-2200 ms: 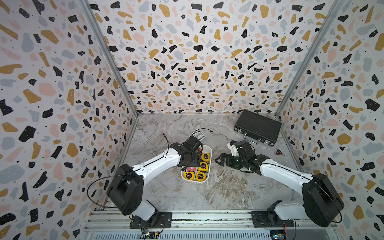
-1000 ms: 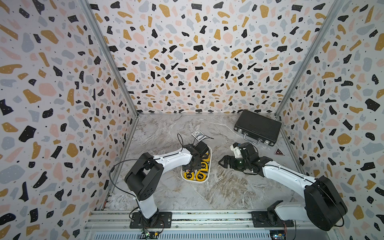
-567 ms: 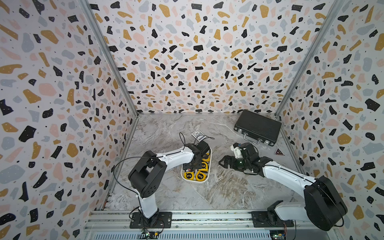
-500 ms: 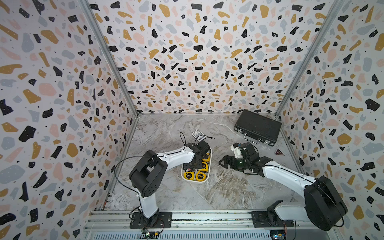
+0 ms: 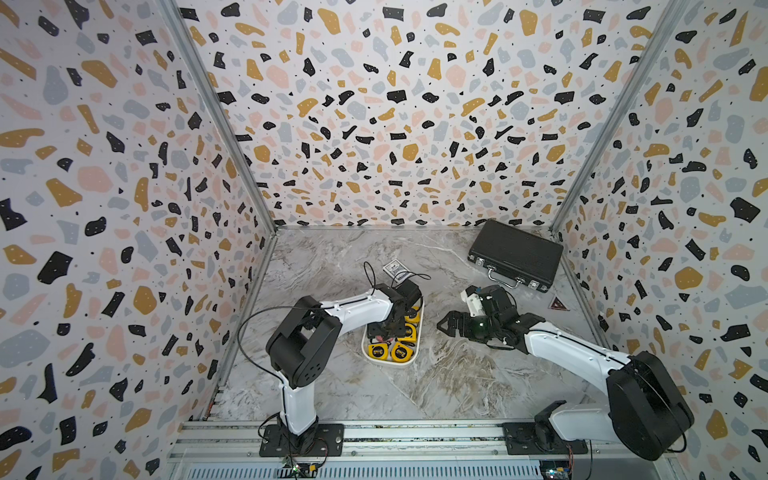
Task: Take the tape measure out of the storage box
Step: Pick up the tape measure from the storage box.
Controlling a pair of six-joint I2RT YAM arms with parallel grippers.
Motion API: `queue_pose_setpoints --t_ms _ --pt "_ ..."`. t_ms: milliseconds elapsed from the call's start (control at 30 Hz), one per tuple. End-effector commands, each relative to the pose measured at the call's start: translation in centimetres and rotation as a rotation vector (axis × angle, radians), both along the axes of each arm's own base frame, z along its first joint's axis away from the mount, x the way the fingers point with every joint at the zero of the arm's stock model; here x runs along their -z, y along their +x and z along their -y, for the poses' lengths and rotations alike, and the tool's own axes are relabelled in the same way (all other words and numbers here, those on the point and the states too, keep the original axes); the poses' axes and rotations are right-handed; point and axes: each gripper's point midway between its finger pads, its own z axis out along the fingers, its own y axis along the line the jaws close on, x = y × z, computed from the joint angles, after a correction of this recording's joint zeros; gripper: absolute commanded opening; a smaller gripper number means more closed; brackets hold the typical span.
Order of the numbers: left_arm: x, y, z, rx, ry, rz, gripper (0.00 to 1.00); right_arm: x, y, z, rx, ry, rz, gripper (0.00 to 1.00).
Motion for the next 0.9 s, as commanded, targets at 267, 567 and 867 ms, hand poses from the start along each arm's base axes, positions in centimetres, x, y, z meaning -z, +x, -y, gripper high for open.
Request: queue_pose_setpoints --t_ms 267,567,867 --pt "1.0 0.2 1.0 0.027 -0.034 -0.080 0.34 -0.5 0.3 -0.3 -0.006 0.023 0.008 0.99" --pt "-3.1 0.3 0.5 -0.017 -0.072 0.003 0.00 -1.4 0.3 -0.5 -0.015 0.036 0.027 0.99" --pt "-8.0 -0.6 -0.1 -0.042 -0.122 0.082 0.00 -2.5 0.5 -0.8 -0.024 0.057 0.048 0.99"
